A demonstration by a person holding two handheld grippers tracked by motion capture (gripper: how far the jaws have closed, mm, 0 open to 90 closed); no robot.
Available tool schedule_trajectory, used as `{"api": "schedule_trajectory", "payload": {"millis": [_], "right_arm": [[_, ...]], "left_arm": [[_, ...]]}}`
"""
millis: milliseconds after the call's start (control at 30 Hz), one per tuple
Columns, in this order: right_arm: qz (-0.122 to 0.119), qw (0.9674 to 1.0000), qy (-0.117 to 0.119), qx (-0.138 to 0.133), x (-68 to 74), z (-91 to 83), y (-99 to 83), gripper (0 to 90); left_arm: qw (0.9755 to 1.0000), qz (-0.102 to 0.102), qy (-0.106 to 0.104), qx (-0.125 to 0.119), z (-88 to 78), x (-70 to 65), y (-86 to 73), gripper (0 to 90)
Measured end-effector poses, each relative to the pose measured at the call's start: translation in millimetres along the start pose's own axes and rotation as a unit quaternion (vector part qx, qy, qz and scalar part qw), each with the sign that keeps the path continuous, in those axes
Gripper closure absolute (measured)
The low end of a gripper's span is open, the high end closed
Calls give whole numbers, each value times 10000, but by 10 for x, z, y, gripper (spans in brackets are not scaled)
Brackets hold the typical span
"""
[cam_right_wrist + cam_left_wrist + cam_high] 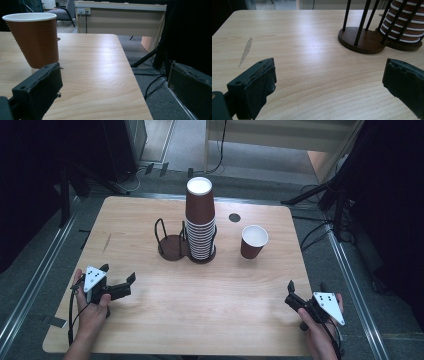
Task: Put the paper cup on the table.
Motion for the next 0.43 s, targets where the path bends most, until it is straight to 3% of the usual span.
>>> {"api": "schedule_trajectory", "payload": {"millis": [433], "right_arm": [[95,9999,50,-10,-46,-70,-58,0]], "left_arm": [[10000,-8,-3,9,4,-1,1,0]]}}
Point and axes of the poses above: each handheld gripper's, and its own axes: z roughly forward along the jaws, y roughly out of its top, x roughly to its left, the point moved 7 cm from there along z, roughly forward along the jaws, and after that the axes turned 7 degrees about x, right-handed, at the moved point
